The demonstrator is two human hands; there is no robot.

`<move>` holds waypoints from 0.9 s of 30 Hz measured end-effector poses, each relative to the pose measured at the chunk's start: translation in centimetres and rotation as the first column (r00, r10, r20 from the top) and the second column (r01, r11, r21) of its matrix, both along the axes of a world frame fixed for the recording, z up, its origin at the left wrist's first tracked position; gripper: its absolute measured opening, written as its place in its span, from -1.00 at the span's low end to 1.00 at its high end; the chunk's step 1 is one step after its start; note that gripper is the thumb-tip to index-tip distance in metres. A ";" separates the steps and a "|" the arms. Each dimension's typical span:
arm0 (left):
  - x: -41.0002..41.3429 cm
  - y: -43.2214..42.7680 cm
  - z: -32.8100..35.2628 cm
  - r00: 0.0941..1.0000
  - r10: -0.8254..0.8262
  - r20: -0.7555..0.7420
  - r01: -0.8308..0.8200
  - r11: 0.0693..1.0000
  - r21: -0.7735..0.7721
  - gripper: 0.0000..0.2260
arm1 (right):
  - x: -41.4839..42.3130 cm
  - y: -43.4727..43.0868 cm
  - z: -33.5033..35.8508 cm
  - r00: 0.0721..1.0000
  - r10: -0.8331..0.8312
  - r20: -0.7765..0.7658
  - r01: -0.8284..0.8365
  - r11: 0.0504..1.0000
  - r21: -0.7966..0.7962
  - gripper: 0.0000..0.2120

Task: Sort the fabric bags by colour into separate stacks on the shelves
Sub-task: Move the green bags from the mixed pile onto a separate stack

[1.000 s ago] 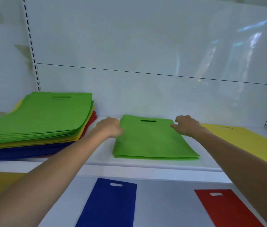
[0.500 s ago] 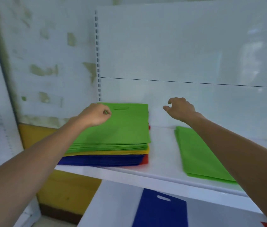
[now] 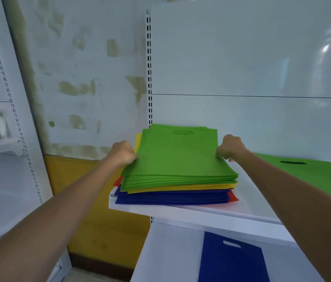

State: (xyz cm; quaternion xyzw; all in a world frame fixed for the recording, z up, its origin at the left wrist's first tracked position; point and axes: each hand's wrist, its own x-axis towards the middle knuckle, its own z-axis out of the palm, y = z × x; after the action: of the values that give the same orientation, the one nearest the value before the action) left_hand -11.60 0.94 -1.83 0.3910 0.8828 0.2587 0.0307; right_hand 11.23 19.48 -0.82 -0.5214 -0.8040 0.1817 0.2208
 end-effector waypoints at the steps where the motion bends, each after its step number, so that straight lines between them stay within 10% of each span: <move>1: 0.2 0.0 0.0 1.000 -0.003 0.008 0.003 1.000 -0.012 -0.77 | 0.1 0.0 -0.3 0.999 -0.027 -0.033 0.027 1.000 -0.003 -0.75; 15: 2.7 0.9 -0.3 0.994 0.111 -0.022 -0.102 0.962 0.254 -0.89 | 0.4 0.1 -1.1 0.993 -0.054 -0.109 0.083 0.956 0.280 -0.83; 27: 15.3 8.4 4.4 0.965 -0.167 -0.201 0.232 0.903 0.363 -0.76 | 14.6 4.5 4.1 0.986 -0.076 -0.151 0.139 0.870 0.473 -0.72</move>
State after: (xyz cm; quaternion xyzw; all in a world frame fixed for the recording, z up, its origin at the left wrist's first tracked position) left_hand 3.66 9.38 2.56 0.4979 0.7698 0.3885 -0.0930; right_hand 25.82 24.02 3.23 -0.4813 -0.7778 -0.0039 0.4042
